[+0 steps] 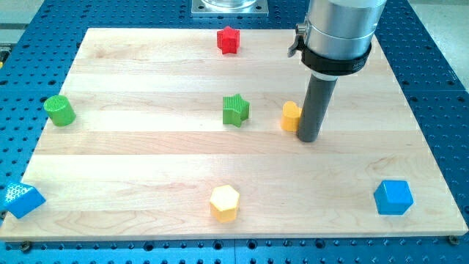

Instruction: Move the yellow heart to the top right of the green star

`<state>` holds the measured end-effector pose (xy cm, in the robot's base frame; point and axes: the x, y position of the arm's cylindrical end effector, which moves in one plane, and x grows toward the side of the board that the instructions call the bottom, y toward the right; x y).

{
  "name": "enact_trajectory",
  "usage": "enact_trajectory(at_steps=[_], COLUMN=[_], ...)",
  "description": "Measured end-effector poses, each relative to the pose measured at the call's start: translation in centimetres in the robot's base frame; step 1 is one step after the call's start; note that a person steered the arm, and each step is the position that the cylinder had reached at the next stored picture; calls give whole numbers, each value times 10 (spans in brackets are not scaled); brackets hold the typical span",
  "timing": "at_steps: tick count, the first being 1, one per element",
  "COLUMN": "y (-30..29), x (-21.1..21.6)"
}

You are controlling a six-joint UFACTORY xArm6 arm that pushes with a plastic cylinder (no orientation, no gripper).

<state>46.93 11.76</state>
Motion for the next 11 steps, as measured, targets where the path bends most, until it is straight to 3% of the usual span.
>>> enact_trajectory(at_steps=[2, 4, 7, 8, 9, 11], y=[-20, 11, -58, -20, 21, 212], x=[-12, -24, -44, -46, -94, -193])
